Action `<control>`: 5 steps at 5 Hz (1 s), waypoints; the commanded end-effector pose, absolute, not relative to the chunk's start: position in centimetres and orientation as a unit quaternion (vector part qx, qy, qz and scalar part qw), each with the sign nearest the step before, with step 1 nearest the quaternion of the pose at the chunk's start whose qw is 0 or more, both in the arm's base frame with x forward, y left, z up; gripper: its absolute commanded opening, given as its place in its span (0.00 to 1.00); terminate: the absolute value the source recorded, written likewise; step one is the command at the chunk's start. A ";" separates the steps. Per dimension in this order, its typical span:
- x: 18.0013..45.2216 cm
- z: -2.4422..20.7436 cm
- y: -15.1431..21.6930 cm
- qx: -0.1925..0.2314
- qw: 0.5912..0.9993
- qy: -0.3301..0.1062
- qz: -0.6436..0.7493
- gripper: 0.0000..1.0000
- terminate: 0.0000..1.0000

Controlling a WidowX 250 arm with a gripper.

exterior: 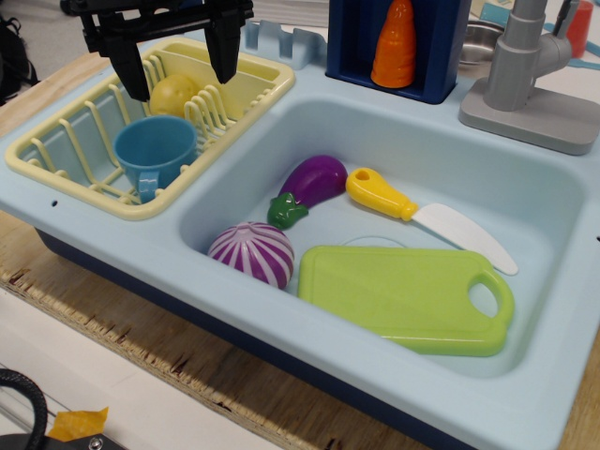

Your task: Put cup from counter or drying rack into sink

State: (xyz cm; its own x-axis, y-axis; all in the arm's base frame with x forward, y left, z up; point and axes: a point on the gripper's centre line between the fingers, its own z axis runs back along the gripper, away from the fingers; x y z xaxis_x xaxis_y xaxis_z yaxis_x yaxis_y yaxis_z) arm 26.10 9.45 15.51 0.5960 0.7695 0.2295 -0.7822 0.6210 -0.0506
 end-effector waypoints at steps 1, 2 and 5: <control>26.1 15.5 9.5 0.028 0.893 -0.115 0.434 1.00 0.00; 26.0 13.3 9.6 0.018 0.890 -0.110 0.443 1.00 0.00; 26.8 10.1 10.5 0.020 0.891 -0.086 0.445 1.00 0.00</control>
State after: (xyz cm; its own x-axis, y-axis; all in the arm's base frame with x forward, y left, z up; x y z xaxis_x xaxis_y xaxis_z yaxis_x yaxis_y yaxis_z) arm 26.56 9.97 9.44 0.5949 0.7897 0.1497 -0.7954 0.6052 -0.0315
